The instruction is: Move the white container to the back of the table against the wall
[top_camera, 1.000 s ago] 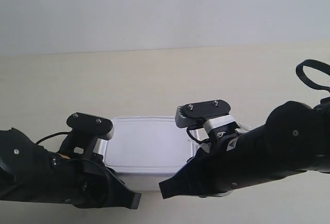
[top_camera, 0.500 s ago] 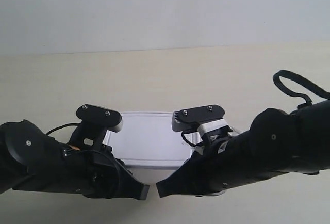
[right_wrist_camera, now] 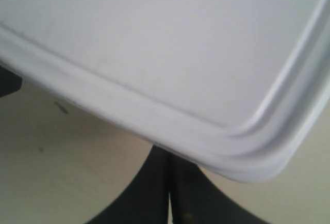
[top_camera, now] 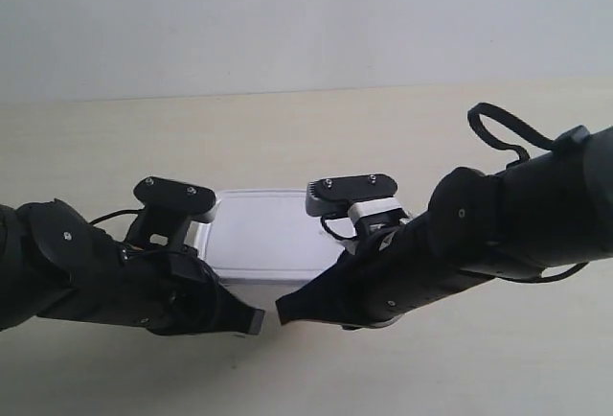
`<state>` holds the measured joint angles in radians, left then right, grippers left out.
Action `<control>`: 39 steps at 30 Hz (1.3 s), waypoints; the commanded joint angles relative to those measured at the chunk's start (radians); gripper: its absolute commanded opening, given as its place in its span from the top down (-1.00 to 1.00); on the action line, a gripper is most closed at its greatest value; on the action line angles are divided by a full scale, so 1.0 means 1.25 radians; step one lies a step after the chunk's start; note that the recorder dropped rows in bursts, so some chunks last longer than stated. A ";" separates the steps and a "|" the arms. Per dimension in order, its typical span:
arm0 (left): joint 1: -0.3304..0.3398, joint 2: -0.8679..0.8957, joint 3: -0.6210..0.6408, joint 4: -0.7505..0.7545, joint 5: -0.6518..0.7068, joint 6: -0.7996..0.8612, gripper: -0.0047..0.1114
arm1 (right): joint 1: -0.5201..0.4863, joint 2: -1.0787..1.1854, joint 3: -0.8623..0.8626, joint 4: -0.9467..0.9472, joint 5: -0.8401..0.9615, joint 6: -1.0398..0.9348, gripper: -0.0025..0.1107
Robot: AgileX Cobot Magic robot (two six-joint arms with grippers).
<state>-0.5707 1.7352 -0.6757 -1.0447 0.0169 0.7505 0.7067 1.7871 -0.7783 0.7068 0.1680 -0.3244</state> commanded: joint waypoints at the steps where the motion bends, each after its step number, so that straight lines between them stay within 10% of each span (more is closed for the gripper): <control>1: 0.003 0.019 -0.032 0.012 -0.006 0.005 0.92 | -0.038 0.008 -0.006 -0.005 0.002 -0.006 0.96; 39: 0.099 0.209 -0.265 0.017 0.042 0.022 0.92 | -0.142 0.184 -0.247 -0.048 0.089 -0.041 0.96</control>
<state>-0.4485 1.9821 -0.9808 -1.0215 0.0867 0.7700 0.5387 2.0057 -1.0679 0.6647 0.2835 -0.3697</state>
